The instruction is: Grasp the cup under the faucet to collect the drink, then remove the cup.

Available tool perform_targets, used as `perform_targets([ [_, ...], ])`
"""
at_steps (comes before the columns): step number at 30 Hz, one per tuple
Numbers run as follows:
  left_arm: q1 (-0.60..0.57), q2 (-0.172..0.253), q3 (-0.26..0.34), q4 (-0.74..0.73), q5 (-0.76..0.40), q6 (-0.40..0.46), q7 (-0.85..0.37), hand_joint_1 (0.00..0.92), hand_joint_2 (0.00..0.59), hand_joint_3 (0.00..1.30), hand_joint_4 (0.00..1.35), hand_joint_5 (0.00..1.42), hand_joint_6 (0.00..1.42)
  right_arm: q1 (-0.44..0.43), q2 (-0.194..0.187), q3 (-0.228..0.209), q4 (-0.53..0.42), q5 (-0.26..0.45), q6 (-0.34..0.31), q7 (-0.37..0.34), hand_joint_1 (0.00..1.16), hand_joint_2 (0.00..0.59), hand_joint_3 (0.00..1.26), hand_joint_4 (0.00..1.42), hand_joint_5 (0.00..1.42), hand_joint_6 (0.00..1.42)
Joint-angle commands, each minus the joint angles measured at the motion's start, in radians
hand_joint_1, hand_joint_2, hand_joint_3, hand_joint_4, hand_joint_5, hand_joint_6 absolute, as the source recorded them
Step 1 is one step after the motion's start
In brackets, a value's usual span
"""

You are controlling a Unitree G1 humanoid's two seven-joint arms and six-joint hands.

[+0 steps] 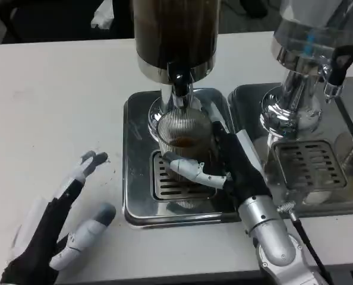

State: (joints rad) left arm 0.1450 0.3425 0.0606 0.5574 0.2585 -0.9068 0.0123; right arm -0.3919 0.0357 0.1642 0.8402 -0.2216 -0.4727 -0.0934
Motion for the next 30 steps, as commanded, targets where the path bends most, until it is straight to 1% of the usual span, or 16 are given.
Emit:
perform_targets([
  [1,0.012,-0.001,0.004,-0.015,-0.013,0.003,0.016,0.000,0.131,0.14,0.00,0.08,0.00,-0.004,0.014,-0.002,0.048,0.016,0.027,0.020,0.88,0.183,0.00,0.07,0.14,0.30],
  [6,0.017,0.000,0.003,-0.022,-0.015,0.004,0.019,0.000,0.135,0.15,0.00,0.08,0.00,-0.013,0.015,-0.002,0.065,0.010,0.026,-0.004,0.89,0.187,0.00,0.12,0.20,0.36],
  [7,0.018,0.000,0.003,-0.024,-0.016,0.005,0.020,0.000,0.136,0.16,0.00,0.08,0.00,-0.013,0.015,-0.002,0.066,0.011,0.027,-0.007,0.90,0.184,0.00,0.16,0.21,0.38],
  [8,0.020,0.000,0.004,-0.025,-0.016,0.004,0.020,0.000,0.137,0.16,0.00,0.08,0.00,-0.012,0.015,-0.002,0.068,0.009,0.027,-0.013,0.91,0.188,0.04,0.21,0.26,0.42],
  [9,0.021,0.000,0.004,-0.027,-0.017,0.004,0.020,0.000,0.137,0.16,0.00,0.08,0.00,-0.011,0.015,-0.001,0.070,0.006,0.027,-0.020,0.93,0.188,0.07,0.24,0.29,0.44],
  [11,0.022,0.001,0.003,-0.028,-0.017,0.004,0.019,0.000,0.136,0.17,0.00,0.08,0.00,-0.009,0.015,0.001,0.071,0.001,0.026,-0.032,0.97,0.188,0.10,0.27,0.31,0.48],
  [13,0.023,0.001,0.003,-0.030,-0.018,0.005,0.019,0.000,0.136,0.17,0.00,0.08,0.00,-0.007,0.015,0.005,0.072,-0.006,0.025,-0.047,0.98,0.202,0.16,0.33,0.35,0.52],
  [16,0.023,0.001,0.003,-0.031,-0.019,0.004,0.019,0.000,0.136,0.18,0.00,0.08,0.00,-0.005,0.016,0.010,0.072,-0.016,0.023,-0.070,1.01,0.219,0.24,0.38,0.40,0.58],
  [21,0.024,-0.001,0.004,-0.035,-0.022,0.005,0.020,0.000,0.136,0.19,0.00,0.09,0.00,-0.005,0.020,0.009,0.077,-0.027,0.018,-0.102,1.06,0.229,0.37,0.48,0.48,0.66],
  [24,0.024,-0.002,0.003,-0.034,-0.023,0.004,0.020,0.000,0.136,0.19,0.00,0.09,0.00,0.000,0.023,0.007,0.071,-0.038,0.009,-0.144,1.09,0.218,0.46,0.52,0.54,0.73],
  [27,0.024,-0.003,0.002,-0.033,-0.024,0.006,0.018,0.000,0.136,0.19,0.00,0.09,0.00,0.002,0.024,0.004,0.068,-0.042,0.000,-0.174,1.12,0.185,0.51,0.56,0.61,0.81],
  [30,0.026,-0.003,0.000,-0.032,-0.022,0.004,0.018,0.000,0.136,0.20,0.00,0.09,0.00,0.003,0.025,0.002,0.064,-0.046,-0.009,-0.202,1.13,0.171,0.56,0.60,0.67,0.90],
])
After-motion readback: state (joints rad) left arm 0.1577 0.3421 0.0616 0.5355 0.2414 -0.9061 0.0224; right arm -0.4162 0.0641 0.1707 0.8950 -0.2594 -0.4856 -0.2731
